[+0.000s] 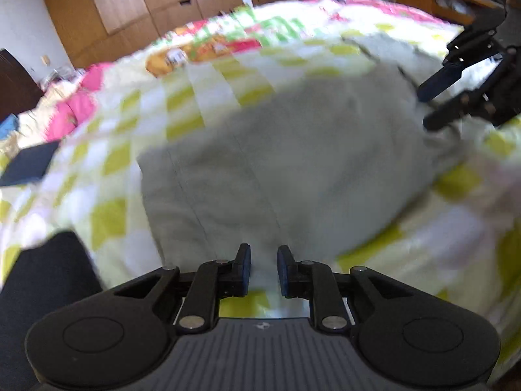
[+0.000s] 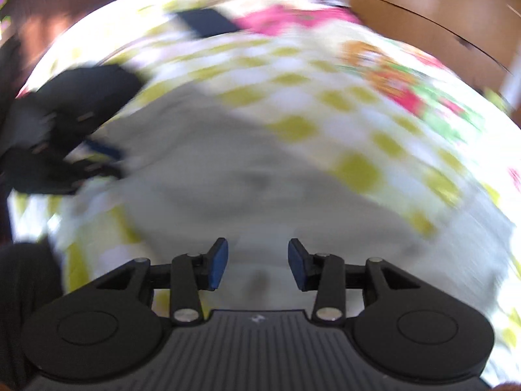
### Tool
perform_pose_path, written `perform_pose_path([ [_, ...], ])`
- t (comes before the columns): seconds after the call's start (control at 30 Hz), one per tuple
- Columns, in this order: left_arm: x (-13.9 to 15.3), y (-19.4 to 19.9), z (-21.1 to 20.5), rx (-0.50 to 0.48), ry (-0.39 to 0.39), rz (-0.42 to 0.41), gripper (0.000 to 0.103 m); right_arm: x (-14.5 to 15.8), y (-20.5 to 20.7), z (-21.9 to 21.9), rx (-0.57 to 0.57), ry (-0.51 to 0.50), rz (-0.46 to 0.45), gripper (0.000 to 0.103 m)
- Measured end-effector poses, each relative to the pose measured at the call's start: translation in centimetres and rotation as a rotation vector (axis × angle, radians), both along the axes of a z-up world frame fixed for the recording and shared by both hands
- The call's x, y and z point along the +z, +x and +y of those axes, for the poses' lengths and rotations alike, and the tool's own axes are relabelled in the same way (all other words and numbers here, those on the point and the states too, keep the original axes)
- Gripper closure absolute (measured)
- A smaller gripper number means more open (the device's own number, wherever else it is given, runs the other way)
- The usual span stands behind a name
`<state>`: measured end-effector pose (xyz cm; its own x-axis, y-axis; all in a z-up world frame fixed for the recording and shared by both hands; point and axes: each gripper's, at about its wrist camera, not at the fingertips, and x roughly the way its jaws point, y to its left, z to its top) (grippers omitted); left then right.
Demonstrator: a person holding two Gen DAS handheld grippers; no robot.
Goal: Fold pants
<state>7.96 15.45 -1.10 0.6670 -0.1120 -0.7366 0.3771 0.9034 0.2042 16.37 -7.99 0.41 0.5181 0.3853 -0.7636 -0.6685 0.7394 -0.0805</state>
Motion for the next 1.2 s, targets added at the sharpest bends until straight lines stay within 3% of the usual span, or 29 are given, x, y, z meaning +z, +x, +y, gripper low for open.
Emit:
perform_pose_path([
  [0.13,2.3,0.5,-2.8,-0.044,-0.022,-0.073,0.069,1.6,5.6,-5.1,-0.278,0.025,-0.055,0.056],
  [0.23,3.2,1.3,-6.3,-0.102,-0.095,-0.113,0.066,1.1,11.8,-8.7,-0.503,0.080,-0.008,0.055],
  [0.33,2.6,2.9,-10.4,-0.157,-0.191,-0.103,0.063,-0.3,17.3,-10.7,-0.658,0.116,0.026,0.055],
  [0.43,1.6,4.7,-14.0,-0.195,-0.275,-0.056,0.063,-1.4,21.5,-11.6,-0.743,0.123,0.023,0.054],
  [0.5,0.8,5.7,-16.1,-0.217,-0.313,-0.021,0.063,-2.5,23.5,-11.0,-0.755,0.075,0.035,0.054],
  [0.6,-0.5,6.6,-18.4,-0.237,-0.292,0.005,0.062,-4.4,25.4,-10.9,-0.773,0.015,0.060,0.058],
  [0.63,-0.9,6.6,-19.1,-0.242,-0.272,0.010,0.062,-4.5,25.4,-11.2,-0.780,0.019,0.057,0.067],
  [0.67,-1.2,6.6,-19.6,-0.247,-0.254,0.014,0.062,-4.4,25.5,-11.5,-0.788,0.038,0.058,0.091],
  [0.7,-1.5,6.5,-19.9,-0.251,-0.244,0.015,0.062,-4.2,25.2,-12.4,-0.793,0.073,0.069,0.101],
  [0.77,-1.8,6.3,-20.1,-0.256,-0.240,0.022,0.062,-3.4,24.6,-14.7,-0.805,0.162,0.103,0.102],
  [0.97,-1.3,6.2,-20.8,-0.245,-0.218,0.027,0.062,1.7,18.5,-22.4,-0.845,0.445,0.060,0.102],
  [1.2,-0.5,5.0,-23.9,-0.317,-0.160,0.008,0.062,5.7,5.8,-32.3,-0.919,0.704,-0.049,0.102],
])
